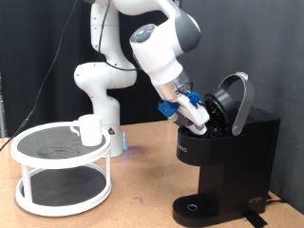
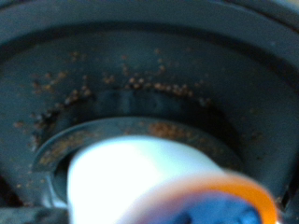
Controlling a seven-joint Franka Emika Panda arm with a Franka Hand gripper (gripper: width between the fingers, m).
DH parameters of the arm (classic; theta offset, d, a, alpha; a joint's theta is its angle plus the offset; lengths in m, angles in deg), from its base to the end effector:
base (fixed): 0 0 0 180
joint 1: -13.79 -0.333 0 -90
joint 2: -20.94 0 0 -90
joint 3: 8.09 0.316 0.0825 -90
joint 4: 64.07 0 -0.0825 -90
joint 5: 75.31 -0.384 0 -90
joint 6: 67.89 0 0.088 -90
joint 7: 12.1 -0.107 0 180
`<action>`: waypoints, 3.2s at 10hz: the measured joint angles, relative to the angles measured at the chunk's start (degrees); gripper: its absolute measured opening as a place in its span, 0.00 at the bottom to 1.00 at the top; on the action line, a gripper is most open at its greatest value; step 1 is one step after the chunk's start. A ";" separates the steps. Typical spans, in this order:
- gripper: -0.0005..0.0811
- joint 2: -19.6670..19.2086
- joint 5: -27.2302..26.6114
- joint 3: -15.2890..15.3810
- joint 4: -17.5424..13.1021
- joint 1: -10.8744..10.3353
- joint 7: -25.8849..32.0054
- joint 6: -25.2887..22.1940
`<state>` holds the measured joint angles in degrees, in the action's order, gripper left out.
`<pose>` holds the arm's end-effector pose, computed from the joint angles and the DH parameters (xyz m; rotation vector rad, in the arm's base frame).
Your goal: Make a cup of coffee with the keurig machine
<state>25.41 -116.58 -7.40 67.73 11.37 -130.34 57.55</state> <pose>0.5008 0.0511 0.3845 -0.9482 2.6277 0.7413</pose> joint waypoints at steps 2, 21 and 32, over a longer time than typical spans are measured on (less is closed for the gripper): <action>0.74 -0.22 -0.53 0.09 0.06 0.00 0.14 0.15; 0.91 3.52 -2.14 -1.85 2.98 0.94 5.07 -2.87; 0.91 9.70 -10.35 -6.50 -1.43 1.38 6.71 -8.09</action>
<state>35.11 -126.92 -13.90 66.31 12.75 -123.63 49.45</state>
